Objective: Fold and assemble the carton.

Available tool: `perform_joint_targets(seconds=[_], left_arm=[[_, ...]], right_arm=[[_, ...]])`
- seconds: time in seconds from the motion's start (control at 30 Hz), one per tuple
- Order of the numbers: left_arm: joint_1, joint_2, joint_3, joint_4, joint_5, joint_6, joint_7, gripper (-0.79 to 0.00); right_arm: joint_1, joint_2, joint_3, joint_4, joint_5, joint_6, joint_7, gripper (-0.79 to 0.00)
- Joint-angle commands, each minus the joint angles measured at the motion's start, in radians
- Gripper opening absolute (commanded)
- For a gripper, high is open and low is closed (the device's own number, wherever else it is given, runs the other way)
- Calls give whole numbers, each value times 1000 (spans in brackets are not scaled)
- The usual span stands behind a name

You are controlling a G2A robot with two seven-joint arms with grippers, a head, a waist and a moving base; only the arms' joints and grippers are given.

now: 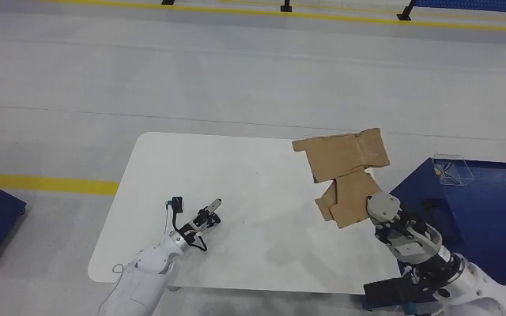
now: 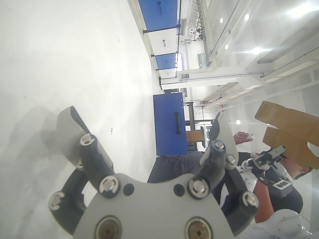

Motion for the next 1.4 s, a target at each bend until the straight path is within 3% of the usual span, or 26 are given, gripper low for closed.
perform_joint_targets(seconds=[0.0, 0.17, 0.27, 0.37, 0.5, 0.63, 0.8, 0.87, 0.9, 1.13, 1.23, 1.37], left_arm=[[0, 0, 0, 0, 0, 0, 0, 0], [0, 0, 0, 0, 0, 0, 0, 0], [0, 0, 0, 0, 0, 0, 0, 0], [0, 0, 0, 0, 0, 0, 0, 0], [0, 0, 0, 0, 0, 0, 0, 0], [0, 0, 0, 0, 0, 0, 0, 0], [0, 0, 0, 0, 0, 0, 0, 0], [0, 0, 0, 0, 0, 0, 0, 0], [0, 0, 0, 0, 0, 0, 0, 0], [0, 0, 0, 0, 0, 0, 0, 0], [0, 0, 0, 0, 0, 0, 0, 0], [0, 0, 0, 0, 0, 0, 0, 0]], right_arm=[[-54, -2, -31, 0, -104, 136, -1, -785], [-124, -7, -75, 0, -204, 323, 23, -785], [-128, -8, -70, 0, -154, 339, 25, -785], [-114, -6, -55, 0, -33, 286, 3, -785], [-70, 0, 17, 0, 270, 109, -38, -785], [-26, 10, 118, 1, 670, -190, -38, -785], [49, 33, 186, 111, 1122, -570, 73, -785], [89, 49, 152, 200, 1315, -729, 178, -785], [98, 55, 129, 224, 1371, -742, 215, -785], [174, 154, -223, 388, 2007, -742, 778, -785], [214, 191, -324, 473, 2241, -742, 1029, -785], [245, 219, -408, 553, 2521, -742, 1240, -785]])
